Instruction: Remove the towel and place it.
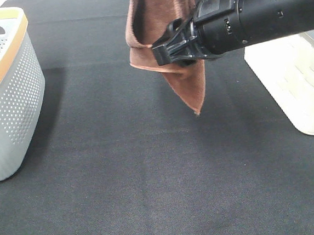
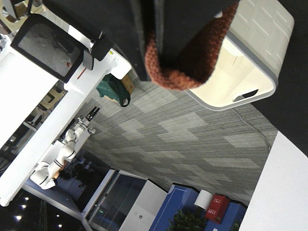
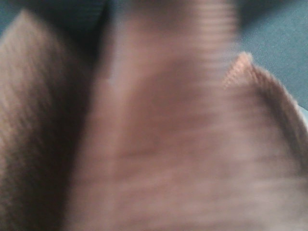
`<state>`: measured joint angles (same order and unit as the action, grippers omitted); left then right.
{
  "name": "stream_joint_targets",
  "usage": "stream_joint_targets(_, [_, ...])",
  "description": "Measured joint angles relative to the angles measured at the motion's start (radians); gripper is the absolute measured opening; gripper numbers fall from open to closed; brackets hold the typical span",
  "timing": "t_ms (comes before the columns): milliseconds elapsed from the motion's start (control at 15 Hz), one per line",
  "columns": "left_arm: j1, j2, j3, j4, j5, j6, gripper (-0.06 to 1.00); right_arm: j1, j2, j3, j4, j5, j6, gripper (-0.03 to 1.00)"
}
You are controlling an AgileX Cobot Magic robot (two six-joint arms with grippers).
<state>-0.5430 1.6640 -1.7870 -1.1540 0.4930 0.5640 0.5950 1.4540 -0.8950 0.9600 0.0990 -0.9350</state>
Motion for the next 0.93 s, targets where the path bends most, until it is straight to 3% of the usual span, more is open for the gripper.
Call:
stream_joint_targets(133, [0.000, 0.000, 0.000, 0.053, -0.001, 0.000, 0.00, 0.000, 0.000, 0.000, 0.000, 0.046, 0.000, 0.00])
stream_joint_targets(333, [0.003, 0.000, 0.000, 0.181, -0.021, -0.004, 0.00, 0.000, 0.000, 0.000, -0.001, 0.131, 0.000, 0.00])
stream_joint_targets(467, [0.029, 0.000, 0.000, 0.312, -0.018, -0.075, 0.00, 0.000, 0.000, 0.000, -0.037, 0.187, 0.030, 0.00])
stream_joint_targets(600, [0.062, 0.000, 0.000, 0.467, 0.009, -0.187, 0.00, 0.000, -0.018, 0.000, -0.113, 0.226, 0.119, 0.00])
stream_joint_targets(667, [0.082, 0.000, 0.000, 0.578, 0.042, -0.269, 0.00, 0.000, -0.055, 0.000, -0.198, 0.238, 0.205, 0.00])
stream_joint_targets(800, [0.094, 0.000, 0.000, 0.719, 0.089, -0.338, 0.00, 0.000, -0.125, 0.000, -0.314, 0.239, 0.298, 0.00])
stream_joint_targets(867, [0.095, 0.000, 0.000, 0.778, 0.112, -0.369, 0.00, 0.000, -0.164, 0.000, -0.379, 0.239, 0.338, 0.00])
stream_joint_targets(933, [0.095, 0.000, 0.000, 0.778, 0.112, -0.369, 0.00, 0.000, -0.164, 0.000, -0.379, 0.239, 0.338, 0.00])
